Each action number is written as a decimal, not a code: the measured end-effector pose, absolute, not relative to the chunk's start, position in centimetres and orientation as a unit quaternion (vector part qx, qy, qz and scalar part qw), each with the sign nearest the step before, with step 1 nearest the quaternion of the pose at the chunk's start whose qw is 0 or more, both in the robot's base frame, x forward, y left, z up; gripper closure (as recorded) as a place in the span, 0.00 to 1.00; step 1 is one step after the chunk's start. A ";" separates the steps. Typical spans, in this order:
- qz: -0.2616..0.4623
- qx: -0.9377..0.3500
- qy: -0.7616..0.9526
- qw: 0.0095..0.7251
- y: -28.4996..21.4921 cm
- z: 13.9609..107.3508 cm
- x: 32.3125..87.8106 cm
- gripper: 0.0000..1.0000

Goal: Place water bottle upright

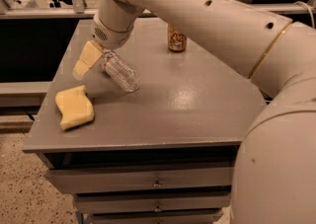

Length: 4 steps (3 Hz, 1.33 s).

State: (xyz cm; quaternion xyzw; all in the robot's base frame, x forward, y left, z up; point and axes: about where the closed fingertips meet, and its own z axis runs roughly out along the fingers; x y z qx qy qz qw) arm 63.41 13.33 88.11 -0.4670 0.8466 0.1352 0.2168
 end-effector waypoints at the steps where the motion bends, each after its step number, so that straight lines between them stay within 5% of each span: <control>1: 0.113 -0.443 0.865 0.208 13.8 86.8 64.9 0.00; 3: 0.048 -0.424 0.887 0.177 13.1 84.7 66.8 0.00; 4: 0.018 -0.416 0.894 0.165 12.0 84.2 67.0 0.15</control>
Offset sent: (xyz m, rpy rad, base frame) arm 0.0430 0.0036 -0.0303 -0.2010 -0.0013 -0.1622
